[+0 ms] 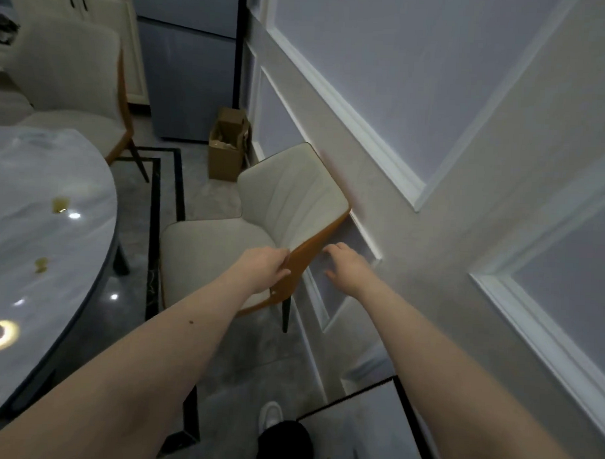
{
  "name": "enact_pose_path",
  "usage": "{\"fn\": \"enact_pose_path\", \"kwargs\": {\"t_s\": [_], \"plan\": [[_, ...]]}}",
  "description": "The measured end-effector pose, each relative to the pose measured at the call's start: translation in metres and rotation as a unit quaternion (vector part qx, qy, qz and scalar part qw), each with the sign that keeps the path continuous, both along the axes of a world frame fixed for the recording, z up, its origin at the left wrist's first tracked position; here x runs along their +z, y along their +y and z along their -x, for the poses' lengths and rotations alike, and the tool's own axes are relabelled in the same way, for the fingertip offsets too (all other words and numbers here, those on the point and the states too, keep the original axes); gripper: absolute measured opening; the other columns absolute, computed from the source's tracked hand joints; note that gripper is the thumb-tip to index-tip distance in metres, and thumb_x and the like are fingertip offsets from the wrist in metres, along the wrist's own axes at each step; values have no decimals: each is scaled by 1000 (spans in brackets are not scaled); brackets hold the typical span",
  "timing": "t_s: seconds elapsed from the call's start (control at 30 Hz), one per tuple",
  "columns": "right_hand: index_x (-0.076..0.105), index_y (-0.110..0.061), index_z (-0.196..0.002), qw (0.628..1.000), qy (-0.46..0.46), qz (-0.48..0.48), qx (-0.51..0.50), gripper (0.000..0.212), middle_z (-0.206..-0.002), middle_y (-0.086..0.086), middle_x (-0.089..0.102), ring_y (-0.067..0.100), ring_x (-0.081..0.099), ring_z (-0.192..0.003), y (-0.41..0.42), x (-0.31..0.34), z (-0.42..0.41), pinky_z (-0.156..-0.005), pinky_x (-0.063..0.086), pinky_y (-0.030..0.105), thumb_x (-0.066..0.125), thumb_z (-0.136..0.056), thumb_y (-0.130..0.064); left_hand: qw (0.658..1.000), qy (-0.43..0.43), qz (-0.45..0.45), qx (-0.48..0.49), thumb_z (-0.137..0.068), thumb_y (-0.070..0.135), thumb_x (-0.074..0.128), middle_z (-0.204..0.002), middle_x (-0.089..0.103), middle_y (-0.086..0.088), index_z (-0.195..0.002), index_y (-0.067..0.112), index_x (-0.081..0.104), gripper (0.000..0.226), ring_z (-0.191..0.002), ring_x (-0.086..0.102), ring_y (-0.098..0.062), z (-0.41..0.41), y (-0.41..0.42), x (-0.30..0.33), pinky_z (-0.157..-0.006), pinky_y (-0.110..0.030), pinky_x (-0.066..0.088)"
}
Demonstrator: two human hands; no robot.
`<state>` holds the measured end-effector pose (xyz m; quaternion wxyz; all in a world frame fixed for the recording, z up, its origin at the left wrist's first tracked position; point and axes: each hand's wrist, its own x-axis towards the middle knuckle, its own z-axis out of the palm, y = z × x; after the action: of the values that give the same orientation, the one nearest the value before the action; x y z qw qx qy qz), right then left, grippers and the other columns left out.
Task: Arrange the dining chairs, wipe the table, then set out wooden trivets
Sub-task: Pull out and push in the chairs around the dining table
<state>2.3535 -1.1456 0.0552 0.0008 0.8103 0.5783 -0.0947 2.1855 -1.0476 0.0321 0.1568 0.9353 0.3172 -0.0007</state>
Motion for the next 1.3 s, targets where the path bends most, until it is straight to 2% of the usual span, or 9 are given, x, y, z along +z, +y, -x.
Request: {"fn": "enact_pose_path", "kwargs": {"t_s": [0.27,0.43,0.53,0.63,0.73,0.87,0.97,1.17,1.3], "plan": [[38,-10,-141,997,27,-66,3,52,-138,11,47,29,44,-126,121,-31,-118,-104,37,38,53,-91,-15,994,-14,87,71,-94,31,54,-129,53,-10,-131,11,40,45,-116,53,-27,-142,86,-32,-92,-33,44],[38,-8,-141,989,97,-97,-58,56,-141,13,42,28,41,-129,179,-54,-167,-108,33,32,57,-88,-13,991,20,107,82,-88,31,62,-130,51,-14,-130,7,38,54,-116,50,-30,-206,122,-69,-92,-34,42],[39,-5,-139,985,110,-105,-81,57,-141,14,41,29,40,-129,195,-67,-179,-109,29,30,60,-86,-12,986,41,132,89,-83,33,68,-134,44,-16,-135,4,33,69,-123,43,-30,-222,134,-89,-98,-33,36],[34,-3,-142,984,100,-123,-81,62,-150,17,30,31,30,-137,204,-80,-183,-114,21,31,59,-86,-9,980,44,159,112,-81,30,71,-137,40,-17,-140,2,25,79,-126,41,-31,-232,136,-107,-99,-33,36],[22,-5,-149,982,93,-128,-106,71,-156,17,17,33,24,-139,213,-92,-183,-117,21,37,58,-89,-12,968,43,186,162,-81,28,71,-134,44,-18,-138,2,26,77,-122,47,-33,-242,137,-125,-97,-36,39],[18,-3,-149,985,10,-123,-118,78,-151,16,25,31,31,-131,222,-98,-181,-110,25,36,62,-88,-22,968,36,167,185,-88,21,62,-127,53,-16,-132,3,33,56,-116,54,-31,-249,137,-135,-94,-36,41],[20,-1,-148,985,-4,-113,-127,82,-147,16,29,31,33,-128,224,-95,-176,-108,25,34,66,-85,-25,975,49,140,167,-90,9,53,-124,56,-16,-128,3,40,41,-114,55,-31,-243,136,-134,-94,-36,41],[29,3,-145,981,35,-136,-133,86,-130,22,41,36,39,-117,206,-92,-155,-103,29,36,73,-79,-28,981,76,136,117,-89,13,56,-133,50,-15,-135,6,35,51,-122,49,-29,-198,123,-136,-100,-35,36],[36,1,-140,975,92,-131,-155,80,-122,18,39,37,50,-105,197,-88,-124,-96,40,37,75,-77,-26,979,96,148,105,-90,15,55,-137,46,-17,-137,8,34,52,-125,45,-32,-157,115,-138,-103,-34,33]]}}
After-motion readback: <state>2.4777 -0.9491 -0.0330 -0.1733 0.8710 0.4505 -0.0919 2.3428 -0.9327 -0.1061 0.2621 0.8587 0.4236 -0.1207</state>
